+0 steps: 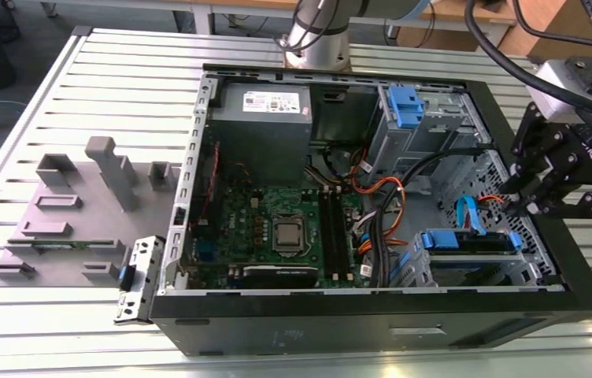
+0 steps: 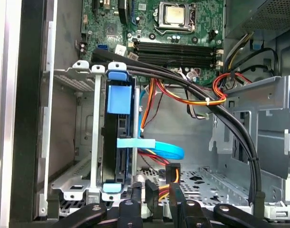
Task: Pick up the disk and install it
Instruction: 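Insert the second disk wire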
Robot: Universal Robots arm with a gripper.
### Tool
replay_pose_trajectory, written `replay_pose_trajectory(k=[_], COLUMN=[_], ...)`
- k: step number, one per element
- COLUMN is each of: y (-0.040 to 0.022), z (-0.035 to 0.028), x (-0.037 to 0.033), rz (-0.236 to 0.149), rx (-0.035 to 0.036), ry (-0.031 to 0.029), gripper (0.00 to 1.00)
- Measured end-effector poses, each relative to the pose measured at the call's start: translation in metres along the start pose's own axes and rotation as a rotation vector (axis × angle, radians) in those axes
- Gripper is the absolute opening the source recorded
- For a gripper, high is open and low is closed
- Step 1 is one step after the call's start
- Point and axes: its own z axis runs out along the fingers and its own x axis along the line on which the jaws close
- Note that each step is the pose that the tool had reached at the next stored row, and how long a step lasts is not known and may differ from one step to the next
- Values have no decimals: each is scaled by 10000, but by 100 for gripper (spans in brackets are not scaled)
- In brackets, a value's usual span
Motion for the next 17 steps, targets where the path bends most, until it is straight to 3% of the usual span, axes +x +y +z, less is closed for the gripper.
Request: replay_pose_trajectory(k=[5, 8, 14, 17], y=[-53, -53, -54, -54], z=[15, 26, 26, 26], x=[-5, -4, -4, -4], rz=[0, 3, 2, 2], rx=[-26, -33, -34, -34], ry=[9, 41, 41, 42], gripper=[36, 36, 36, 29])
